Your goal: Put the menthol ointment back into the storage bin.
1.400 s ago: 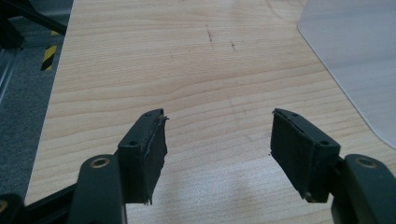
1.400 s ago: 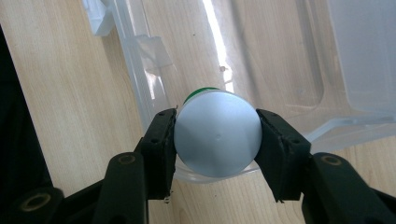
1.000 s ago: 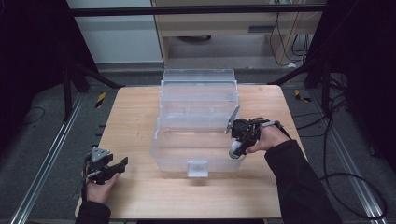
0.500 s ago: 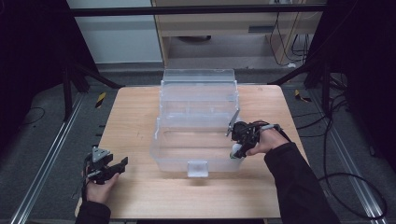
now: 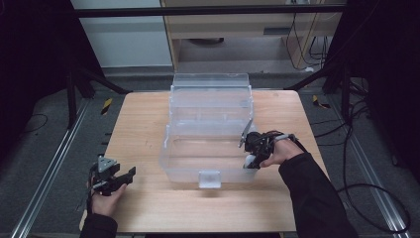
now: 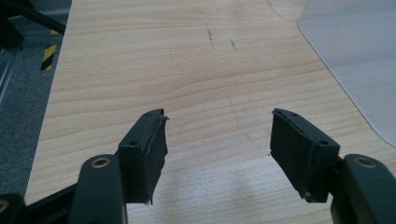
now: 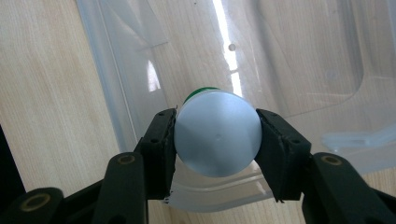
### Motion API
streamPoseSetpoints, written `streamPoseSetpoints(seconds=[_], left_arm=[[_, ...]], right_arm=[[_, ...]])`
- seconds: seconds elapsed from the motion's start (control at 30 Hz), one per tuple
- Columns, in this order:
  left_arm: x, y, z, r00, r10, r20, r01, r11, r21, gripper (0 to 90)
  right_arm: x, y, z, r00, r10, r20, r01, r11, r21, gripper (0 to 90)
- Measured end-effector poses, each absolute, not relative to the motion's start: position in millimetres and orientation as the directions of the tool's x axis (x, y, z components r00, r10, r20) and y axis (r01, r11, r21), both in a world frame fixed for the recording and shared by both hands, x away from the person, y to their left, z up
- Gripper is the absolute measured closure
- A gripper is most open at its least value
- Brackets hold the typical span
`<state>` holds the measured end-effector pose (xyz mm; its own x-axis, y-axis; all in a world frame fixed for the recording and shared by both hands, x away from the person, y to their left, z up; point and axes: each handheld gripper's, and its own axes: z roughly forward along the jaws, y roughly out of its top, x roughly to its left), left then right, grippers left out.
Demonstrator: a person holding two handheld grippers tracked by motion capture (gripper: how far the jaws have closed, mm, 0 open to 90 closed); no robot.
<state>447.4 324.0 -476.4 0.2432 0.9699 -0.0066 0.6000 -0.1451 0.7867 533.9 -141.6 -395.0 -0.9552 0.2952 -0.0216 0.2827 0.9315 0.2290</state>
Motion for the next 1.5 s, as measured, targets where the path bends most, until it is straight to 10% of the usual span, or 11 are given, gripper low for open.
streamPoseSetpoints(seconds=[1.0,1.5], left_arm=[[448,324,-477,0.246,0.969,-0.006,0.603,-0.148,0.784,35.5],[447,323,-477,0.246,0.969,-0.008,0.604,-0.147,0.783,35.3]], right_arm=[[534,-140,-402,-0.946,0.325,-0.011,0.314,0.920,0.236,49.3],[507,-166,-363,-0.888,0.454,-0.070,0.365,0.790,0.493,27.7]])
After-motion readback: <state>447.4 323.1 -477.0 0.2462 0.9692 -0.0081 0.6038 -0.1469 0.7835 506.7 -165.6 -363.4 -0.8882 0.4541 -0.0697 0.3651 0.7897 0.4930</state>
